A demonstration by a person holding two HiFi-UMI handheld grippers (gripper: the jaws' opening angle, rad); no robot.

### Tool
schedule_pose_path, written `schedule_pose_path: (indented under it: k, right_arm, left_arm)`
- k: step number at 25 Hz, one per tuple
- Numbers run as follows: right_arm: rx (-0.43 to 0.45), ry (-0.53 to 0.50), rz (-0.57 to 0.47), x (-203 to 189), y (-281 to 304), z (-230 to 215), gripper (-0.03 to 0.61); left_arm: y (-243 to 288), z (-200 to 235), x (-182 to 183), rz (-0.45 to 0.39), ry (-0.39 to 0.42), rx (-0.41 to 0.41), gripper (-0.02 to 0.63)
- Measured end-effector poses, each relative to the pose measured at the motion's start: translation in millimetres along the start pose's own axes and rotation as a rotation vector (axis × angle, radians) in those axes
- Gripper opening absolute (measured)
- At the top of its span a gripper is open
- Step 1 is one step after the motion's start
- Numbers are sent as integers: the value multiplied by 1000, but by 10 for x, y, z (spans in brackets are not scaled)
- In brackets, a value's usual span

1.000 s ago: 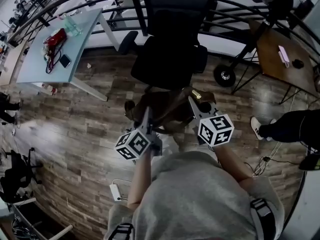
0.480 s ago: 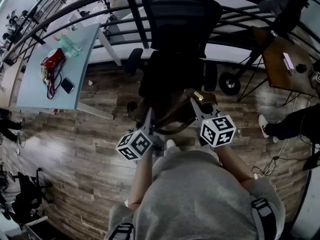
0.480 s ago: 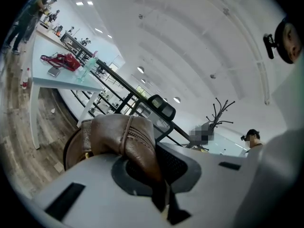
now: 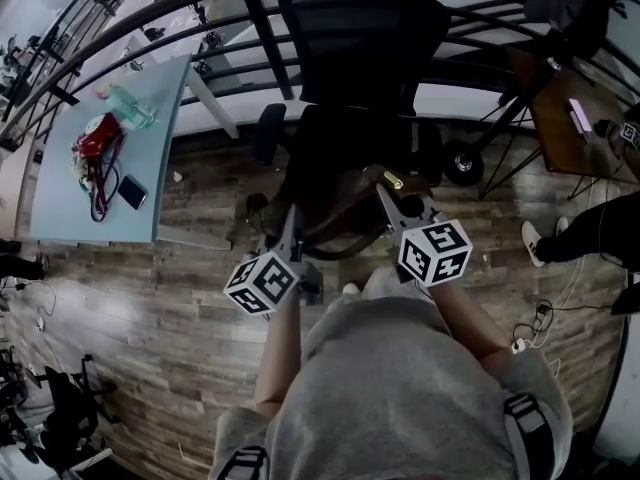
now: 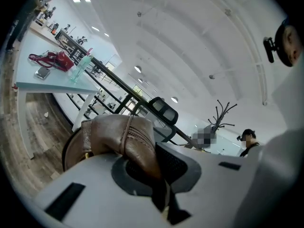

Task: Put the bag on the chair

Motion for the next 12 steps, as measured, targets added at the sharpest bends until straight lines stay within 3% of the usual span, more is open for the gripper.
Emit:
schedule_pose_path:
  k: [12]
  right_arm:
    - [-17,25,9,204,472,-346,20]
  left_arm:
    - [626,152,104,29,-6,6,20]
Point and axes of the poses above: the fingertips, and each gripper's own axes: y forward along the fingers, z to its left, x out of its top, the point moved 4 cm from there along -y, backward along the fingers, and after that the axes turned 11 degrees about y, right-handed, at the moved point
